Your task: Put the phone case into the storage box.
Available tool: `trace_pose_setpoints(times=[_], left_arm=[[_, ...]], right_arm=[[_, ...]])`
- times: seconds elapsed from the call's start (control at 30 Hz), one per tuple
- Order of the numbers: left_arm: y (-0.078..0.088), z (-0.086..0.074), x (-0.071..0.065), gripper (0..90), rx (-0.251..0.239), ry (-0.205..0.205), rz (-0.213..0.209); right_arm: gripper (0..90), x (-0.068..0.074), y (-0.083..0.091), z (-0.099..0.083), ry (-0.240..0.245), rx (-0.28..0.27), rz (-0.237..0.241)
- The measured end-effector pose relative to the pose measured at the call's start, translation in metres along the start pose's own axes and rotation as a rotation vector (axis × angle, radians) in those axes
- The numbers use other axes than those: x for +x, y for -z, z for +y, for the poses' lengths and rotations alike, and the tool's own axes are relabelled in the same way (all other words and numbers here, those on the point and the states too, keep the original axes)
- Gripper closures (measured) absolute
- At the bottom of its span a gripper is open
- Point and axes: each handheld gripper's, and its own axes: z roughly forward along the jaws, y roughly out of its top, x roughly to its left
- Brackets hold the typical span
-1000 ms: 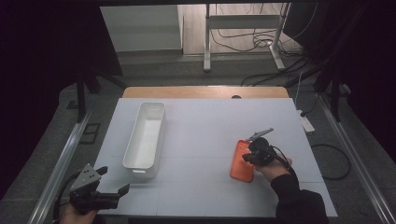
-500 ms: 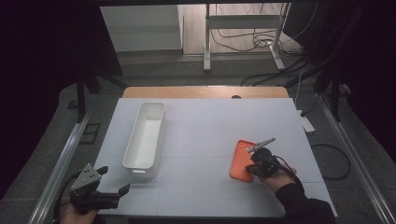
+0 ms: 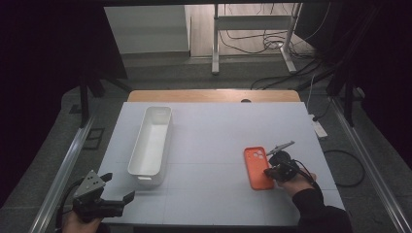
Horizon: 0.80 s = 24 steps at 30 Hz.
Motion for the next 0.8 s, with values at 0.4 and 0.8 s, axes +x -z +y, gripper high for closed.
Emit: trace_pose_setpoints(times=[0.4, 0.8], left_arm=[[0.0, 0.0, 0.0, 1.3, -0.001, 0.001, 0.0], [0.0, 0.0, 0.0, 1.3, 0.0, 0.0, 0.0]], right_arm=[[89.3, -0.017, 0.003, -0.003, -0.038, -0.009, -0.025], [89.3, -0.022, 0.007, -0.003, -0.051, -0.023, -0.039]])
